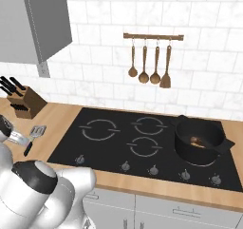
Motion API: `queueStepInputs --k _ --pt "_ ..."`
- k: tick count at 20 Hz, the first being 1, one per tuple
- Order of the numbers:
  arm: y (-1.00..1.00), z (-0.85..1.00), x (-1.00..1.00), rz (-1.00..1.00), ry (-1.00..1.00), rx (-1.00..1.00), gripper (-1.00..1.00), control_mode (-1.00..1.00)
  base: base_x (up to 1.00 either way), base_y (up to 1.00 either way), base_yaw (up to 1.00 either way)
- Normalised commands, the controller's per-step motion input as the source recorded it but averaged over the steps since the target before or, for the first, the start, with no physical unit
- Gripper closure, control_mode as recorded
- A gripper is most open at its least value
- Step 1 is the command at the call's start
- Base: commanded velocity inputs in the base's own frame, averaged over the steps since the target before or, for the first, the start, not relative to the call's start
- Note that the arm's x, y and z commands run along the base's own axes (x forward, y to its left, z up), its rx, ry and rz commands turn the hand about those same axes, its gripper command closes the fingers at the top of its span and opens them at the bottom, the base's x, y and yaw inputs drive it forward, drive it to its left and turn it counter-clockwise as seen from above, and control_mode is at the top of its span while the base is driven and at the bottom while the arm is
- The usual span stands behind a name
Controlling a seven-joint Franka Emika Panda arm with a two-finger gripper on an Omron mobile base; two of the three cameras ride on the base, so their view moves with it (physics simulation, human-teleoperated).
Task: Put the squash and mushroom in the pot. Retrieve the spatula and lightly stir the vegetables in the pot.
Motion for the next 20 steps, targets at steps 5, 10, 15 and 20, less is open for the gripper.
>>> queueStepInputs --k 5,10,15,20 --pt "0.01 -0.35 0.00 0.11 0.02 0.00 -1.00 -1.00 0.00 0.00 0.00" --pt "0.03 -0.37 -0.01 0.07 -0.01 0.00 -1.00 -1.00 0.00 0.00 0.00" --pt "0.00 -0.26 0.02 0.00 0.00 0.00 -1.00 -1.00 0.00 0.00 0.00" --pt "0.06 -0.22 0.18 0.01 0.00 0.00 -1.00 -1.00 0.00 0.00 0.00"
